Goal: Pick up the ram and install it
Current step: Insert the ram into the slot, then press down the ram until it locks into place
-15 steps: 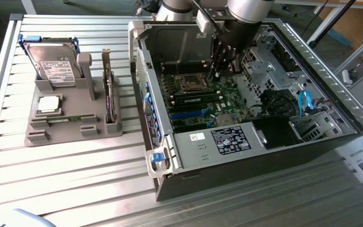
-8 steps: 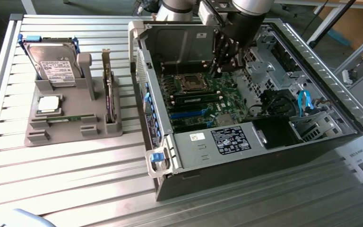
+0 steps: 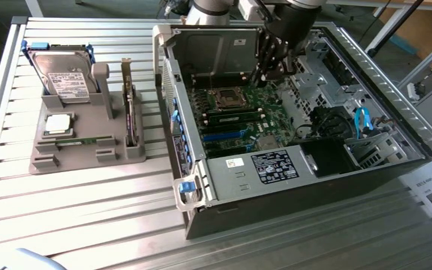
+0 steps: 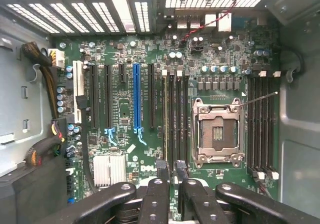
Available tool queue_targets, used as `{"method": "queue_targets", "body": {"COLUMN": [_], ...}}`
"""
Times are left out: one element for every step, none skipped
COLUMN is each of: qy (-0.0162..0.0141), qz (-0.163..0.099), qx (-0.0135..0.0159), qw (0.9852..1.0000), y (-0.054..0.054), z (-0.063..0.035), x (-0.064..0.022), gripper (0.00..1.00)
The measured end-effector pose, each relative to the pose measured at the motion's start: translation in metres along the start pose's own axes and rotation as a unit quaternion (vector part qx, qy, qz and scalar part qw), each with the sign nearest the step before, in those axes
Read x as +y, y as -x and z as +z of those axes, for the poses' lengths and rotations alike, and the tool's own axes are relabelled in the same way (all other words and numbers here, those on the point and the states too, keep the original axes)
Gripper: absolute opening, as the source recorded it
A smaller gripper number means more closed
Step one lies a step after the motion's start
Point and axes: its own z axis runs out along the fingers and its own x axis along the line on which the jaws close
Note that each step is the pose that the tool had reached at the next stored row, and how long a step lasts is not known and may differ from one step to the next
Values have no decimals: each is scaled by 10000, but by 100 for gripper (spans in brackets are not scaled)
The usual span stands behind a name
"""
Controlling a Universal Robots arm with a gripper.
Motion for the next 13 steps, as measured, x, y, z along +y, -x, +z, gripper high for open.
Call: {"method": "queue_targets", "body": {"qy": [0,0,0,0,0,0,-1,0,0,0,0,0,0], "qz": [0,0,0,0,0,0,0,0,0,0,0,0,0], "qx": [0,0,0,0,0,0,-1,0,0,0,0,0,0], "qw": [10000,10000,10000,10000,10000,10000,10000,10000,10000,10000,10000,10000,10000], "y": [0,1,1,1,1,1,1,1,1,1,1,1,1], "z": [-17,-32,-45,-57,-68,-75,-76,-77,-77,-76,-76,-76,-77], "x": [0,0,1,1,1,1,1,1,1,1,1,1,1], "gripper": [19,19,19,19,19,19,19,19,19,19,19,19,19]}}
